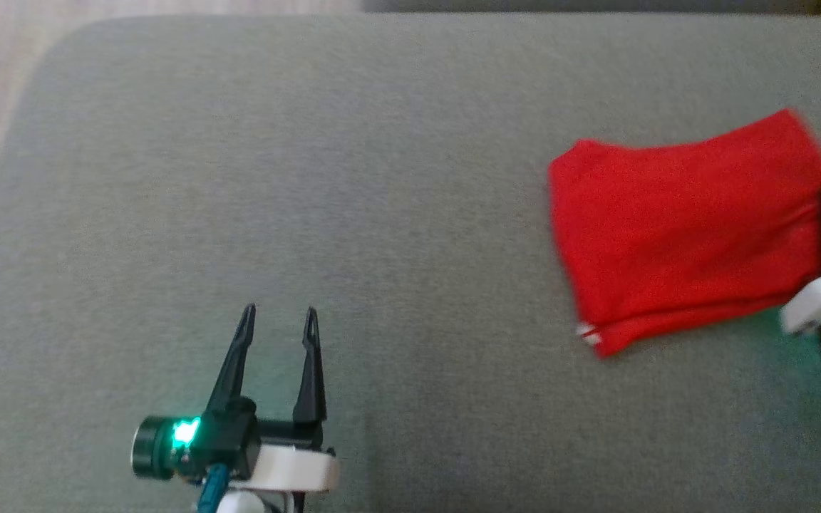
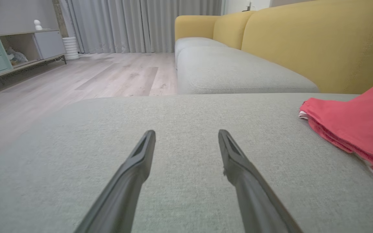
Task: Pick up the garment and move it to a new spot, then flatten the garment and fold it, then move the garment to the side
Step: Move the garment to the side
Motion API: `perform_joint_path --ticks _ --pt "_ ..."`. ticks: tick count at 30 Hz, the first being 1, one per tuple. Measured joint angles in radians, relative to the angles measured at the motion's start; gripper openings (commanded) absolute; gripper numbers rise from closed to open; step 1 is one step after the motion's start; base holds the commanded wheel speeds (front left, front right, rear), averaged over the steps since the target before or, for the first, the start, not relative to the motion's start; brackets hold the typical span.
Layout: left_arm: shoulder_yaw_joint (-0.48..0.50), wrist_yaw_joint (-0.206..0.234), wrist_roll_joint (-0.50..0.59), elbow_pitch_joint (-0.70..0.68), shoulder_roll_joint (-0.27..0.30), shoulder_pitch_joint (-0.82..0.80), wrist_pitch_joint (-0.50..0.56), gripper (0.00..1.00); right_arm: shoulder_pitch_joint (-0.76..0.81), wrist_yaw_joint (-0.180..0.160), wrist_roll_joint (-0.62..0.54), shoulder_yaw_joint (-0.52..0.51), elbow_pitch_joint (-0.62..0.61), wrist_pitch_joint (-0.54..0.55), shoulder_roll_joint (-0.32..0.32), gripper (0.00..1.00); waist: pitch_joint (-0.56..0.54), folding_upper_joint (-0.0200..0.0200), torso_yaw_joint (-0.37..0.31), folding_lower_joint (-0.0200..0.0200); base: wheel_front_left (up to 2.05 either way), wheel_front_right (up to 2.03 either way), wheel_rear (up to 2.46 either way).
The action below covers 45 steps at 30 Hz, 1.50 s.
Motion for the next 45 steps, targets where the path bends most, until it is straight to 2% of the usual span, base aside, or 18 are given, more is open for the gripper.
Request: perform_joint_path --ticks 5,13,14,15,20,23,26,31,37,41,45 --pt "-0.002 -0.008 0.008 -0.005 -0.001 -0.052 0.000 1.00 -0.043 0.000 -0.049 -0.053 -0.027 0.000 -0.110 0.00 0.060 0.0000 -0.056 0.0001 0.00 0.00 0.00" --pt "-0.009 -0.018 0.017 0.001 -0.002 -0.119 0.000 1.00 -0.059 0.000 -0.121 -0.221 -0.065 0.000 -0.236 0.00 0.150 0.0000 -0.104 0.0002 0.00 0.00 0.00" --pt "-0.010 -0.018 0.017 0.005 -0.002 -0.126 0.000 1.00 -0.059 0.000 -0.130 -0.239 -0.072 0.000 -0.245 0.44 0.156 0.0000 -0.107 0.0002 0.00 0.00 0.00" --pt "-0.011 -0.018 0.017 0.007 -0.002 -0.132 0.000 1.00 -0.060 0.000 -0.140 -0.261 -0.083 0.002 -0.246 1.00 0.159 0.0000 -0.109 0.0003 0.00 0.00 0.00" --pt "-0.012 -0.016 0.016 0.014 -0.003 -0.135 0.000 1.00 -0.058 0.000 -0.268 -0.339 -0.184 0.000 -0.222 1.00 0.118 0.0000 -0.103 -0.0001 0.00 0.00 0.00" --pt "-0.016 -0.006 0.014 0.022 -0.003 -0.129 0.000 1.00 -0.039 0.000 -0.324 -0.343 -0.242 -0.002 -0.141 1.00 0.078 0.0000 -0.095 -0.0001 0.00 0.00 0.00" --pt "-0.017 -0.003 -0.009 0.030 -0.004 -0.107 0.000 1.00 0.032 0.000 -0.332 -0.294 -0.306 -0.003 -0.043 1.00 0.026 0.0000 -0.084 -0.0002 0.00 0.00 0.00" --pt "-0.014 0.002 -0.027 0.050 -0.004 -0.037 0.000 1.00 0.222 0.000 -0.272 -0.156 -0.355 -0.003 0.082 1.00 -0.085 0.0000 -0.064 -0.0003 0.00 0.00 0.00" --pt "-0.005 0.050 0.035 0.060 -0.001 0.029 0.000 1.00 0.415 0.000 -0.140 -0.009 -0.418 -0.003 0.163 1.00 -0.224 0.0000 -0.038 -0.0004 0.00 0.00 0.00" --pt "0.015 0.055 0.035 0.047 -0.001 0.085 0.000 1.00 0.503 0.000 -0.110 0.039 -0.489 -0.003 0.227 1.00 -0.300 0.0000 -0.029 -0.0004 0.00 0.00 0.00" --pt "0.028 0.054 0.035 0.039 0.003 0.169 0.000 1.00 0.607 0.000 -0.100 0.048 -0.527 -0.003 0.242 1.00 -0.361 0.0001 -0.026 -0.0004 0.00 0.00 0.00"
